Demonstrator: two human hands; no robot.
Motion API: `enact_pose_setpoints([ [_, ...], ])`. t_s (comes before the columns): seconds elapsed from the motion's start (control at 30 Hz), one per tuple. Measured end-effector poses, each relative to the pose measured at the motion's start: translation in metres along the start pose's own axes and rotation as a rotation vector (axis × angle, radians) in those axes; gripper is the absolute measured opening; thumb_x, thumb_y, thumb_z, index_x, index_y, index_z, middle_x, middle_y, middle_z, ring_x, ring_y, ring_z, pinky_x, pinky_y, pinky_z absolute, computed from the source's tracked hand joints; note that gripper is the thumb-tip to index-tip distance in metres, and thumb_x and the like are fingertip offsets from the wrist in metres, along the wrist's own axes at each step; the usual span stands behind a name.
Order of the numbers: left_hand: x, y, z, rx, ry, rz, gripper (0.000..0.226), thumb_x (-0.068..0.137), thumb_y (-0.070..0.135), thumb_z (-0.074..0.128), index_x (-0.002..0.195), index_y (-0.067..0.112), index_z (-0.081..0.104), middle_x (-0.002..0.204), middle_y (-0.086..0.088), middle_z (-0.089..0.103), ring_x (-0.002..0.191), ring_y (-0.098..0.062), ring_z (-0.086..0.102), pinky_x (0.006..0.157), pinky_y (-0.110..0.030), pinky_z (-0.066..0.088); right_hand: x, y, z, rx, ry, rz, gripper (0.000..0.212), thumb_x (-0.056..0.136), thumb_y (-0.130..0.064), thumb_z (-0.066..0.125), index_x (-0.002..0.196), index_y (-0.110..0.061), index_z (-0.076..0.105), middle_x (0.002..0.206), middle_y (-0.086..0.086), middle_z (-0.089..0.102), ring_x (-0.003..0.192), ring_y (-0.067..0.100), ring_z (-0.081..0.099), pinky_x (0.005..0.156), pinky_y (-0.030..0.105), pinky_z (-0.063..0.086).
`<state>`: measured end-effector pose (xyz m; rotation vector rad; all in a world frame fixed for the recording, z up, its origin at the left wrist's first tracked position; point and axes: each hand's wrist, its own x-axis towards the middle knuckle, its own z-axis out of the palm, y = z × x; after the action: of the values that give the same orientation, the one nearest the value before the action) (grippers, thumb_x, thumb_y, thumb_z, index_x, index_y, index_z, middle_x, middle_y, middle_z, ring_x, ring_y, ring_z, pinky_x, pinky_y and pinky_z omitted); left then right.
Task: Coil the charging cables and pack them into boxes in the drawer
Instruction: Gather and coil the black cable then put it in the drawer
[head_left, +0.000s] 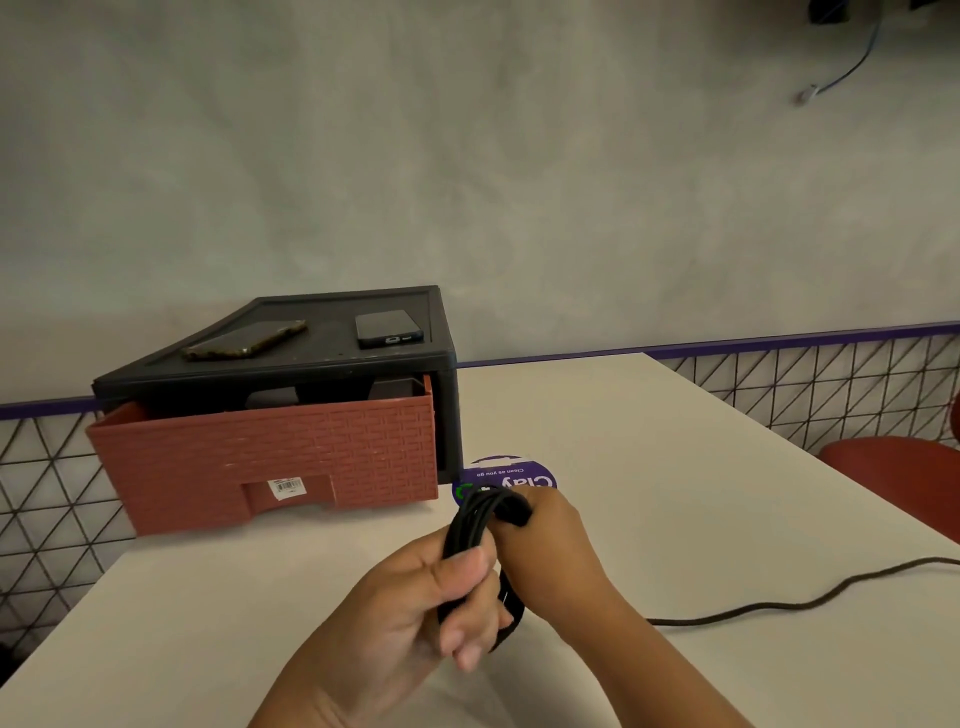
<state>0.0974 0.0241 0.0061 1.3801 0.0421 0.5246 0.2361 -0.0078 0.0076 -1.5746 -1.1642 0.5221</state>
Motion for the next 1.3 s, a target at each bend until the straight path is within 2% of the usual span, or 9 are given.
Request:
enact_pose_setpoints([
  [0.13, 0.002, -0.009, -0.01, -0.312, -0.11, 0.147, 0.029, 0.095, 0.029, 0.049, 0.11, 0.007, 0.061, 0.051, 0.007, 0.046, 0.049, -0.011, 0.049, 0.079, -0.029, 0.046, 0.0, 0.002, -0.01, 0.178, -0.141, -0.161, 0.031, 0.068, -0.042, 0.064, 0.051, -0.02, 0.051, 0.047, -0.012, 0.04, 0.047, 0.003, 0.035, 0.05, 0.015, 0.031],
  [0.2, -0.001, 0.002, -0.011, -0.456, 0.0, 0.251, 0.047, 0.104, 0.022, 0.02, 0.142, -0.003, 0.027, 0.065, -0.001, 0.041, 0.061, -0.017, 0.043, 0.092, -0.033, 0.036, 0.004, 0.01, -0.022, 0.148, -0.09, -0.212, 0.044, 0.065, -0.057, 0.06, 0.055, -0.015, 0.052, 0.045, -0.01, 0.044, 0.046, 0.003, 0.038, 0.049, 0.014, 0.031],
  [0.37, -0.007, 0.009, -0.03, -0.604, 0.073, 0.436, 0.051, 0.103, 0.029, 0.01, 0.144, 0.0, 0.0, 0.076, -0.005, 0.038, 0.072, -0.016, 0.034, 0.101, -0.029, 0.024, 0.011, 0.022, -0.039, -0.375, 0.108, -0.252, 0.041, 0.093, -0.04, 0.048, 0.054, -0.03, 0.041, 0.051, -0.009, 0.044, 0.055, 0.01, 0.042, 0.048, 0.02, 0.025],
  [0.5, -0.017, 0.014, -0.048, -0.507, 0.253, 0.48, 0.05, 0.103, 0.026, 0.004, 0.141, 0.013, -0.027, 0.097, -0.015, 0.054, 0.093, -0.025, 0.048, 0.107, -0.03, 0.016, 0.011, 0.025, -0.039, -0.637, -0.007, -0.17, 0.03, 0.098, -0.037, 0.04, 0.077, -0.019, 0.051, 0.072, -0.001, 0.055, 0.071, 0.022, 0.051, 0.057, 0.028, 0.034],
  [0.57, -0.013, 0.018, -0.041, -0.403, 0.284, 0.483, 0.051, 0.104, 0.023, 0.02, 0.138, 0.024, -0.018, 0.093, -0.014, 0.055, 0.09, -0.024, 0.052, 0.104, -0.029, 0.026, 0.004, 0.022, -0.034, -0.718, -0.131, -0.17, 0.023, 0.097, -0.031, 0.04, 0.083, -0.02, 0.054, 0.083, 0.002, 0.059, 0.079, 0.023, 0.054, 0.062, 0.03, 0.038],
  [0.67, 0.0, 0.005, -0.031, -0.221, 0.506, 0.335, 0.086, 0.066, 0.018, 0.078, 0.138, 0.007, 0.032, 0.056, 0.001, 0.045, 0.051, -0.011, 0.046, 0.065, -0.02, 0.047, -0.009, 0.009, -0.023, -0.738, -0.293, -0.272, 0.02, 0.094, -0.022, 0.041, 0.095, -0.024, 0.062, 0.096, -0.002, 0.065, 0.085, 0.019, 0.055, 0.07, 0.028, 0.043],
  [0.9, 0.013, -0.021, -0.006, 0.439, 0.62, 0.111, 0.041, 0.096, 0.011, 0.043, 0.123, 0.039, 0.032, 0.053, 0.012, 0.051, 0.055, 0.001, 0.047, 0.062, -0.005, 0.039, -0.023, -0.009, -0.014, -0.66, -0.404, -0.512, 0.021, 0.084, -0.023, 0.049, 0.07, -0.014, 0.06, 0.054, -0.002, 0.044, 0.049, 0.016, 0.039, 0.048, 0.023, 0.027],
  [1.1, 0.018, -0.019, -0.003, 0.478, 0.639, 0.044, 0.044, 0.093, 0.004, 0.051, 0.113, 0.042, 0.042, 0.077, 0.017, 0.064, 0.073, 0.013, 0.057, 0.068, -0.003, 0.039, -0.024, -0.017, -0.019, -0.43, -0.392, -0.435, 0.006, 0.078, -0.019, 0.062, 0.081, -0.022, 0.067, 0.051, -0.021, 0.051, 0.055, 0.005, 0.051, 0.051, 0.011, 0.033],
  [1.3, 0.014, -0.015, 0.008, 0.233, 0.404, -0.097, 0.036, 0.081, 0.044, 0.054, 0.088, 0.008, 0.051, 0.044, -0.001, 0.045, 0.041, -0.012, 0.039, 0.047, -0.019, 0.034, -0.016, -0.017, -0.038, -0.238, -0.256, -0.347, 0.029, 0.072, -0.018, 0.078, 0.068, -0.038, 0.057, 0.061, -0.02, 0.059, 0.06, 0.003, 0.052, 0.06, 0.022, 0.042],
])
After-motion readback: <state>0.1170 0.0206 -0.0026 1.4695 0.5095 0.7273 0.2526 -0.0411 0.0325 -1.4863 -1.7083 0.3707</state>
